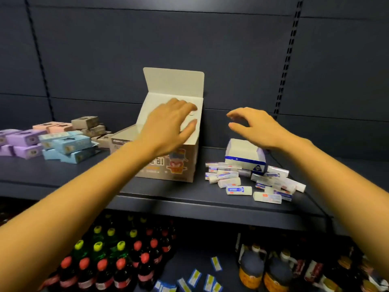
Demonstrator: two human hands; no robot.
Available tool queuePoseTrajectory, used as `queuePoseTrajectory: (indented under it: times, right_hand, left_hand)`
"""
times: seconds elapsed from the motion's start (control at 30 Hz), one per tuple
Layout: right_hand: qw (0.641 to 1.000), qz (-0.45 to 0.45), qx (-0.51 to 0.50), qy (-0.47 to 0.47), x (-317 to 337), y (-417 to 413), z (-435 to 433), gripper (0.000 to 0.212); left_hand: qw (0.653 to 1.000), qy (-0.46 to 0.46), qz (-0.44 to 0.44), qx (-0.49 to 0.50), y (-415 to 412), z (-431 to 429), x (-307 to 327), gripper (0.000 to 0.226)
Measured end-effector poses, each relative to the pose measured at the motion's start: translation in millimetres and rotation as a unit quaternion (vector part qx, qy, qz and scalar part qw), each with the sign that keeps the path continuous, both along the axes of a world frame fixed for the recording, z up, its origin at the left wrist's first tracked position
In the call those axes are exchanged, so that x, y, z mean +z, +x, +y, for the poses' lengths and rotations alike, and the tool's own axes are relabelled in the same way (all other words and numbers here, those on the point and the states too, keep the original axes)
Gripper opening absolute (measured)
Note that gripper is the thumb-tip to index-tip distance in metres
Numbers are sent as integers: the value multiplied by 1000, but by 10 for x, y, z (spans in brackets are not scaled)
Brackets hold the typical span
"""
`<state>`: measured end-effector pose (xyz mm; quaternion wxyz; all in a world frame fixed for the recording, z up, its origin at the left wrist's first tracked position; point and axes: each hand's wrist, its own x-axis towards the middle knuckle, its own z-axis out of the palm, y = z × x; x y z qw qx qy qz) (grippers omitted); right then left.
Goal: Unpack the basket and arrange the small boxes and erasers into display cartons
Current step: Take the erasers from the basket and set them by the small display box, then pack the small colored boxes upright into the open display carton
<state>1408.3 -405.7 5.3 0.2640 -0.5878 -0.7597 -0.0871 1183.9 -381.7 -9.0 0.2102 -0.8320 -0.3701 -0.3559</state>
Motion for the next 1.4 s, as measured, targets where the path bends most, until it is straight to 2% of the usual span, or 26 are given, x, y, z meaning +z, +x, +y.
queuePoseTrajectory:
  times: [0.17, 0.33, 0.5, 0.7, 0.9, 1.0, 1.1, 1.23, 1.4]
  right_hand:
    - [996, -26, 78, 17, 132, -841, 113, 38]
    - [993, -38, 112, 0, 147, -1697, 304, 37]
    - [991, -40, 124, -28, 126, -2631, 593, 35]
    - [993, -24, 76, -89, -47, -3537, 982, 30]
    - [984, 26, -52, -168, -248, -3910, 1409, 40]
    - [970, 6, -92, -224, -275, -4006, 1497, 50]
    - [955, 5, -95, -282, -314, -4044, 1591, 50]
    - [933, 89, -76, -342, -351, -4051, 1780, 54]
    - [914, 170, -53, -364, -411, -4008, 1925, 43]
  left_hand:
    - [988, -33, -78, 129, -1120, 127, 124, 40]
    - [969, -71, -82, 221, -2190, 159, 46, 33]
    - [958, -118, -61, 254, -3130, 244, -47, 32]
    - [954, -162, -28, 250, -3899, 442, -202, 32]
    - [955, -196, -24, 224, -4160, 756, -333, 32]
    - [960, -196, -29, 196, -4127, 938, -345, 31]
    - [965, -198, -42, 165, -4017, 1138, -320, 30]
    - [961, -224, -41, 156, -3885, 1433, -296, 29]
    - [951, -277, -36, 132, -3764, 1722, -268, 32]
